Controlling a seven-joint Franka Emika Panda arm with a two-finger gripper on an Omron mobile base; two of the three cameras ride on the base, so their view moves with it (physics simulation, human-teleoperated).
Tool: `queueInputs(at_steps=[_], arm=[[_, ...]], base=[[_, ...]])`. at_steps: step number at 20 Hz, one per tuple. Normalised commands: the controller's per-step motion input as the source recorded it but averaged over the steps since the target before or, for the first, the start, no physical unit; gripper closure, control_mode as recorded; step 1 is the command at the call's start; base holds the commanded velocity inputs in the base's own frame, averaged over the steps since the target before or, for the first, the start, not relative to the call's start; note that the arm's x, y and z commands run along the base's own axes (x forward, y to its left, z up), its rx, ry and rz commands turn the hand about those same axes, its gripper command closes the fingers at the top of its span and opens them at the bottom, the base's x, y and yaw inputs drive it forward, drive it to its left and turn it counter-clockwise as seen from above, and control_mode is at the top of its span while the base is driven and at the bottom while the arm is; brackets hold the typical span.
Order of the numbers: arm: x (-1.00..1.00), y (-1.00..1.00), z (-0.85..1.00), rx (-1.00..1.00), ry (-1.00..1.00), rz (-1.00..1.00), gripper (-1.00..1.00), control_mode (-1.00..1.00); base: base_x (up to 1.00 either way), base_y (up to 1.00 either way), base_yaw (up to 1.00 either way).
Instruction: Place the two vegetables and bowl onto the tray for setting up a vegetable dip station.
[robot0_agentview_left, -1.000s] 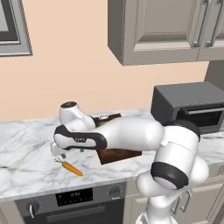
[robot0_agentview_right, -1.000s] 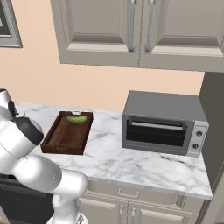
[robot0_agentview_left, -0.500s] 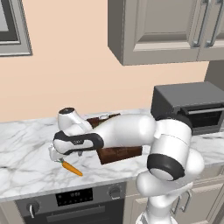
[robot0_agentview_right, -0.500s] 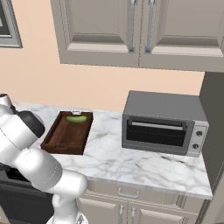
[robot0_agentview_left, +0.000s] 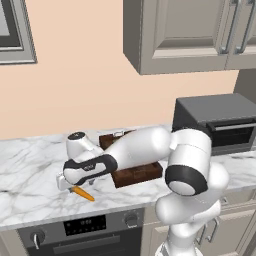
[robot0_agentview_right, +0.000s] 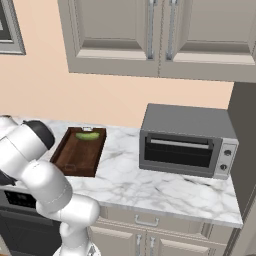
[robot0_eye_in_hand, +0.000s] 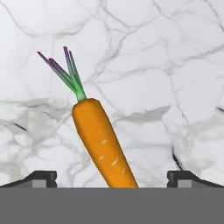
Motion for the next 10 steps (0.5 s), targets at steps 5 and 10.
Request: queueInputs(at_steps=[5, 10], arm=[[0.0, 0.1, -0.24, 0.0, 0.0, 0.0, -1.0, -1.0], [0.0, 0.06, -0.19, 0.0, 0.0, 0.0, -1.0, -1.0]], base=[[0.0, 0.0, 0.0], [0.0, 0.0, 0.0]])
